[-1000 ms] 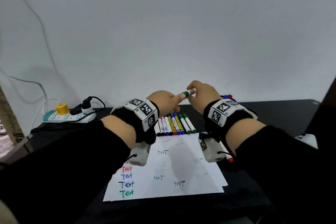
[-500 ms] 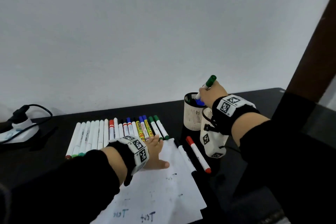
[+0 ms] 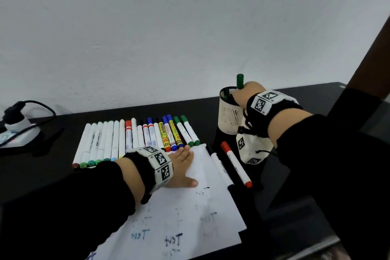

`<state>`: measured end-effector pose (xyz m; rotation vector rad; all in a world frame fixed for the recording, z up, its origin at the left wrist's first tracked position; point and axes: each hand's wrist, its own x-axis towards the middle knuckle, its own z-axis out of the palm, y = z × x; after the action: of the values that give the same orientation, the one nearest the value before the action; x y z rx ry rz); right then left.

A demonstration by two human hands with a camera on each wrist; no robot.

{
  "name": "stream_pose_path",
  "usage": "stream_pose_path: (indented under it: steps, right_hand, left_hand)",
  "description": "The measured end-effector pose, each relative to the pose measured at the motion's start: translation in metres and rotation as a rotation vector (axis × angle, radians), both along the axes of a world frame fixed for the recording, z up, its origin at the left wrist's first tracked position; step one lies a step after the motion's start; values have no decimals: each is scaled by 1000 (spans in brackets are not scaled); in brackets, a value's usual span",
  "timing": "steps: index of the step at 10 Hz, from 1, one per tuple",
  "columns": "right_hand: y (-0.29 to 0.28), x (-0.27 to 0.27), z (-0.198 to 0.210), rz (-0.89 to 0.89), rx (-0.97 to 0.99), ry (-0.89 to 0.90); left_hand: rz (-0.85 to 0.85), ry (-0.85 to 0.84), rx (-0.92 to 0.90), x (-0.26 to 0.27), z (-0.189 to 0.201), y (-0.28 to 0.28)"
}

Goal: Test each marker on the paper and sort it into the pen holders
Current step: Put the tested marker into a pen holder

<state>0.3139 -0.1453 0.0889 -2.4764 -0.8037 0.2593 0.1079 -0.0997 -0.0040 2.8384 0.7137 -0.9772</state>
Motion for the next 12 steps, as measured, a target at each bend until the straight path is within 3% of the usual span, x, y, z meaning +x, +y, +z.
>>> stream_pose_path:
  steps: [4, 7, 11, 12]
  right_hand:
    - [-10, -1, -2, 27, 132, -133]
    - [-7, 2, 4, -1, -141, -196]
    - [-12, -7, 13, 38, -181, -255]
    - [-15, -14, 12, 60, -101, -287]
  left_hand:
    - [13, -20, -2, 0, -4, 0]
    - [15, -23, -4, 1, -5, 1]
    - [12, -20, -5, 0, -4, 1]
    - [8, -21, -4, 0, -4, 1]
